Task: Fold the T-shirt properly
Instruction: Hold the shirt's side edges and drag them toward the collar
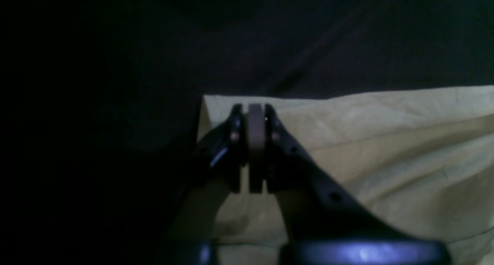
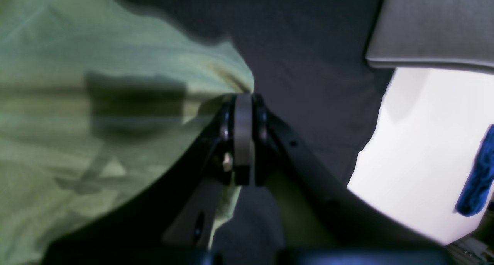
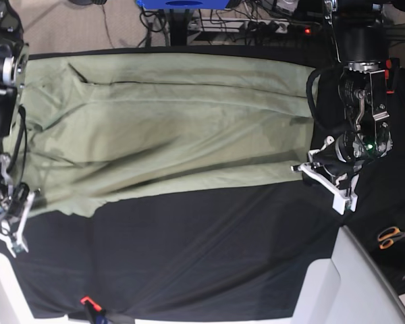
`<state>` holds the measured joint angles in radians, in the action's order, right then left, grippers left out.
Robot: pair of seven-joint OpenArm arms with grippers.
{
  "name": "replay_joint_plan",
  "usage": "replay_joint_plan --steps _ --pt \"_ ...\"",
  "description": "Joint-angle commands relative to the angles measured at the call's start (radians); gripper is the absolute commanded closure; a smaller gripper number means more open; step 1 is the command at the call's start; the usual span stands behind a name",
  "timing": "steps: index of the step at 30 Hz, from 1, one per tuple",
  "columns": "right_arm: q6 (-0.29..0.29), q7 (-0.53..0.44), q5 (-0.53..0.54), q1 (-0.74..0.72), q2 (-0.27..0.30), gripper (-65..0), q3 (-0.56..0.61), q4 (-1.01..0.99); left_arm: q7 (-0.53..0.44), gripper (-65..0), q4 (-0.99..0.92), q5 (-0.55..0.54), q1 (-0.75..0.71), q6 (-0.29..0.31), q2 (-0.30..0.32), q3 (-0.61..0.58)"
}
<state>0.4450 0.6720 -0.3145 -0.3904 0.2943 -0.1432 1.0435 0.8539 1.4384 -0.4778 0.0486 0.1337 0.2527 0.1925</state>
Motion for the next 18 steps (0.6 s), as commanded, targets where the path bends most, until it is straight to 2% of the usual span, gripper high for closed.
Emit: replay_joint_plan --steps 1,7,12,18 --pt "-0.007 0.015 -0.005 -0.005 0.018 0.0 -0.003 0.048 -0.018 0.0 0.025 -0.011 0.017 0.002 0.013 0.002" --pt "-0.005 0.137 -0.004 0.107 0.016 0.0 -0.006 0.203 -0.015 0.0 0.025 -0.011 -0.003 0.004 0.024 -0.017" --pt "-0.005 0.185 -0.004 0.201 -0.01 0.0 -0.009 0.3 -0.015 0.0 0.029 -0.017 -0.029 0.004 0.075 -0.13" --pt "-0.005 0.231 -0.004 0.27 -0.031 0.0 -0.006 0.401 -0.017 0.0 0.115 -0.017 -0.086 0.004 0.11 -0.129"
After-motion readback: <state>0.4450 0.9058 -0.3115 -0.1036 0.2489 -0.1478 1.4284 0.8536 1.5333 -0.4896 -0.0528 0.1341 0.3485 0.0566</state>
